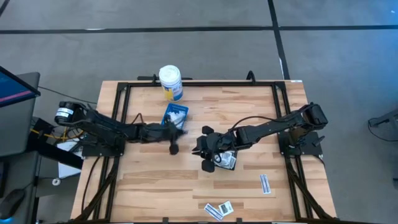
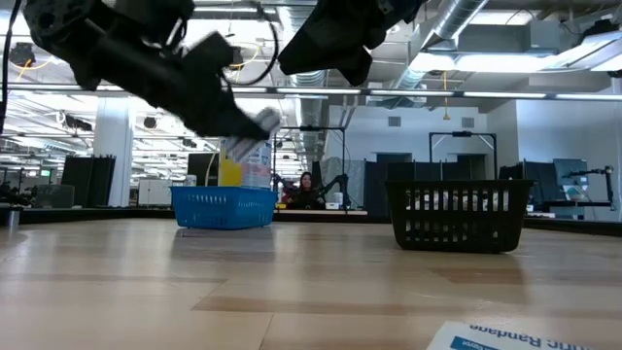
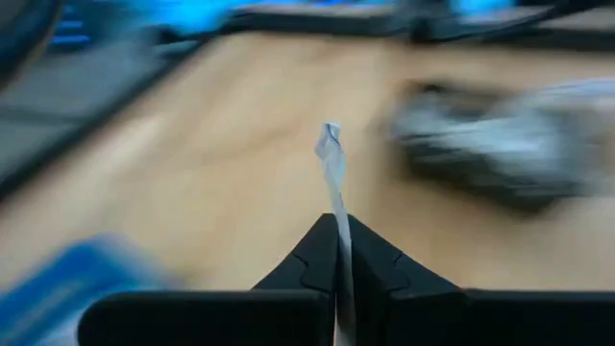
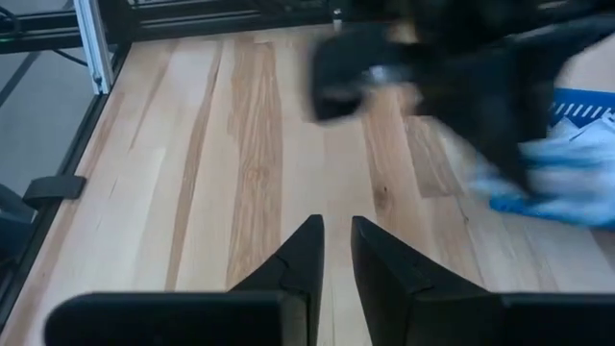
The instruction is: Pick & Place First Aid Supplies
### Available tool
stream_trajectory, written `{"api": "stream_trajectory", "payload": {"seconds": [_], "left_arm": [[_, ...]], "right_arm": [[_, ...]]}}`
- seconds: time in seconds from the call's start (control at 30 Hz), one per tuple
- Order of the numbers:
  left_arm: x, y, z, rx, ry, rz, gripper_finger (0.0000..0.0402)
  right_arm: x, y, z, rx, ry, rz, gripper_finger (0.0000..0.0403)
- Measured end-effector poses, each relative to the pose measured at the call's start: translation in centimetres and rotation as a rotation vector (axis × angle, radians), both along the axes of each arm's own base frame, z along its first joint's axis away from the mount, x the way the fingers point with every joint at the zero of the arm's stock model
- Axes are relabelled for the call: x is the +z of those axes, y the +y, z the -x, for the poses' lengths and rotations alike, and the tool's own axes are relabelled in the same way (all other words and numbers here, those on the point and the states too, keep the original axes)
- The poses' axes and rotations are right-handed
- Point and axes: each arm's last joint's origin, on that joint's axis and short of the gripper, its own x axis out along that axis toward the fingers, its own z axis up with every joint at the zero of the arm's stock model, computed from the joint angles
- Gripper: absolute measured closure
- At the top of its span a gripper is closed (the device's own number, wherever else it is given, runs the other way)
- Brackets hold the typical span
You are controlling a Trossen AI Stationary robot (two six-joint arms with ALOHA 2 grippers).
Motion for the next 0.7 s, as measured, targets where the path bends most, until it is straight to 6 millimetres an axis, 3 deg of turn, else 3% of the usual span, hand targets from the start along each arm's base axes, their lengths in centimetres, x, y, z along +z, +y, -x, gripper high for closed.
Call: {"api": "stream_trajectory", "payload": {"seconds": [0.13,0.23,0.43,0.7], "left_arm": [[-1.1,2.7,0.7,0.354,0.146,-0.123,0.0394],[-1.7,4.7,1.2,0.482,0.197,-0.092,0.0384],[-1.9,6.2,1.1,0.34,0.155,0.132,0.0362],[-1.8,5.8,0.9,0.314,0.119,0.196,0.0329]], "right_arm": [[0.0,0.0,0.0,0.0,0.0,0.0,0.0351],[0.0,0.0,0.0,0.0,0.0,0.0,0.0351],[0.0,0.0,0.0,0.0,0.0,0.0,0.0351],[0.0,0.0,0.0,0.0,0.0,0.0,0.0351]]}}
